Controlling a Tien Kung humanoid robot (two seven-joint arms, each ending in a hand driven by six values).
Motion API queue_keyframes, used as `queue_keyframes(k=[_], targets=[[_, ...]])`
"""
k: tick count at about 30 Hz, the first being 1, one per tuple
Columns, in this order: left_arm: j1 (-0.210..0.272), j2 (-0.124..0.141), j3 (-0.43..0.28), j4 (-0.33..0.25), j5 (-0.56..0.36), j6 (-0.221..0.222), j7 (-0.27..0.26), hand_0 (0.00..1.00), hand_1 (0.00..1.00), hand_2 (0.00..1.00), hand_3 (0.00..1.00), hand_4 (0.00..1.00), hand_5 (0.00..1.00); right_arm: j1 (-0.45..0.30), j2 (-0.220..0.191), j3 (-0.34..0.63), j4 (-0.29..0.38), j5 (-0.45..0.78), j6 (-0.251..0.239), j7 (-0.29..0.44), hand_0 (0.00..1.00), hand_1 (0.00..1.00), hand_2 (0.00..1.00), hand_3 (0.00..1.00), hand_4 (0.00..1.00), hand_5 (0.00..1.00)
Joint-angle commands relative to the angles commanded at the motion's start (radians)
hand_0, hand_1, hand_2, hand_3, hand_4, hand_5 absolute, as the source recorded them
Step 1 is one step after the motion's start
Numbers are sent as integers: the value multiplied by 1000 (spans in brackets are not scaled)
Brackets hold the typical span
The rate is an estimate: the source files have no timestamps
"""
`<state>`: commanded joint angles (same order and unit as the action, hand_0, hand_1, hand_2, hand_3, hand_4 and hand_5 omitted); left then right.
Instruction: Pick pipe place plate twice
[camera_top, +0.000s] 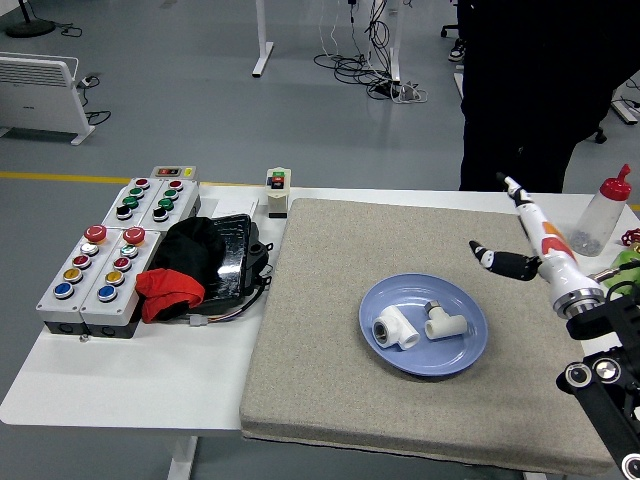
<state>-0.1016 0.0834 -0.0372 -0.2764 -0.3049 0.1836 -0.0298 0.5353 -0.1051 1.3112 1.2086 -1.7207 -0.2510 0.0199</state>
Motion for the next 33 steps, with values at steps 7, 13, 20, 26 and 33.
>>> queue_keyframes(k=[7, 13, 20, 26, 33], targets=[[-2, 0, 4, 0, -6, -2, -3, 695, 651, 676, 613, 252, 998, -78, -1, 224, 80, 294, 34, 60, 863, 829, 946, 882, 560, 383], [-2, 1, 7, 0, -8, -3, -5, 694, 653, 678, 613, 252, 998, -172, 22, 433, 113, 548, 47, 44, 838, 804, 902, 854, 561, 443], [-4, 1, 8, 0, -4, -4, -6, 694, 651, 677, 613, 252, 998, -273, 42, 553, 115, 840, 23, 58, 829, 793, 887, 858, 559, 467], [-6, 0, 3, 0, 6, -3, -3, 694, 652, 677, 613, 252, 998, -308, 49, 567, 116, 1085, 21, 54, 824, 787, 876, 859, 547, 486], [-6, 0, -1, 1, 12, -2, 1, 692, 653, 677, 613, 252, 998, -321, 52, 567, 118, 1198, 10, 54, 817, 778, 865, 846, 539, 499]])
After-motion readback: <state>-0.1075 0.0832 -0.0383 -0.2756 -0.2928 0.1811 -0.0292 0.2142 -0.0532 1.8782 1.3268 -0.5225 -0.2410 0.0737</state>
